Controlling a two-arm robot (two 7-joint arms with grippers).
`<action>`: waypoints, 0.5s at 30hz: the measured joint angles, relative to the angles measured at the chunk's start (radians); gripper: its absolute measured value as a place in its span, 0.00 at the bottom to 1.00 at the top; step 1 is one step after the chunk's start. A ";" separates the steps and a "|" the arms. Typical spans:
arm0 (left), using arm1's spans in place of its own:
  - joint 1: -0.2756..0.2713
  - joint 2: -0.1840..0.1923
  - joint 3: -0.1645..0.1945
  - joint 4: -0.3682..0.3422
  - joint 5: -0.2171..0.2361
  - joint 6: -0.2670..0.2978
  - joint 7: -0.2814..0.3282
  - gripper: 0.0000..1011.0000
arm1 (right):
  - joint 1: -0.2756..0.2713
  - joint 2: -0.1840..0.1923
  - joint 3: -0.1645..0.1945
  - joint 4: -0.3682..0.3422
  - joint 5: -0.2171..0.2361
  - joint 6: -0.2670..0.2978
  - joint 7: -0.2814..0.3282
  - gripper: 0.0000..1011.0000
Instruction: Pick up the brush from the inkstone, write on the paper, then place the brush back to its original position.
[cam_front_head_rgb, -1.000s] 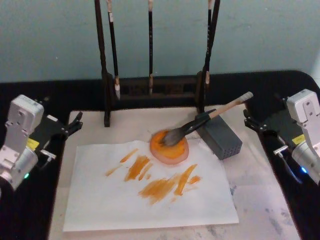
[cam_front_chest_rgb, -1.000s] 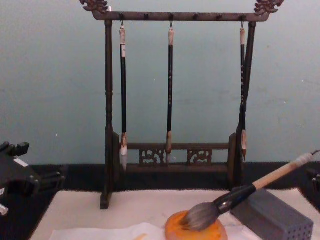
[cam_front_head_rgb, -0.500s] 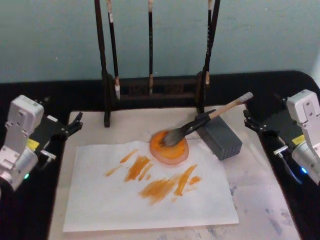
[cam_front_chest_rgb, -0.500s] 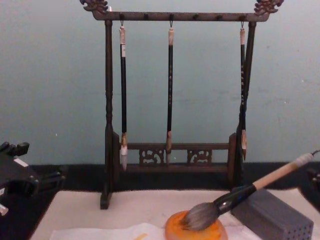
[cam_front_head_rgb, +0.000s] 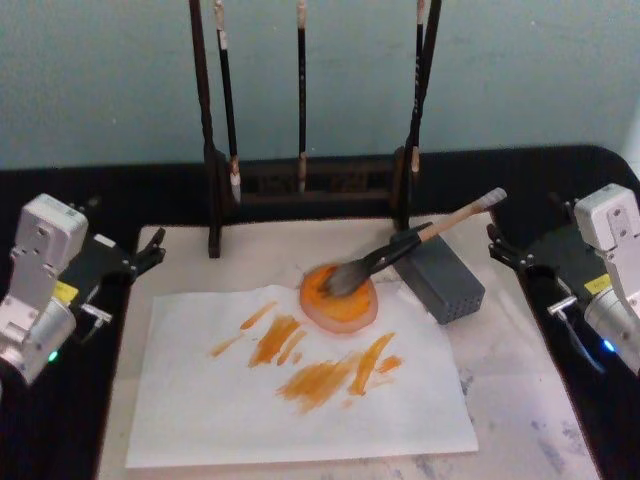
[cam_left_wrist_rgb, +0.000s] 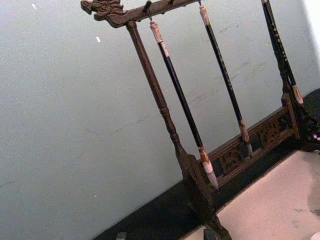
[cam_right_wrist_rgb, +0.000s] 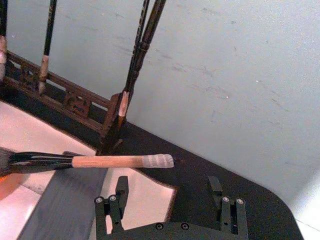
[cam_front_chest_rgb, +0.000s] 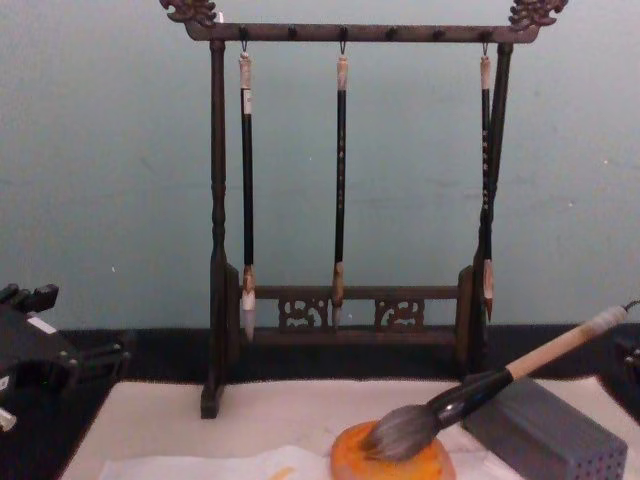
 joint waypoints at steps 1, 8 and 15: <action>0.000 0.000 0.000 0.000 0.000 0.000 0.000 0.99 | -0.003 0.000 0.002 -0.002 0.001 0.000 0.003 0.99; 0.000 0.000 0.000 0.000 0.000 0.000 0.000 0.99 | -0.034 -0.012 0.050 -0.035 0.093 0.027 0.067 0.99; 0.000 0.000 0.000 0.000 0.000 0.000 0.000 0.99 | -0.063 -0.052 0.133 -0.069 0.318 0.133 0.193 0.99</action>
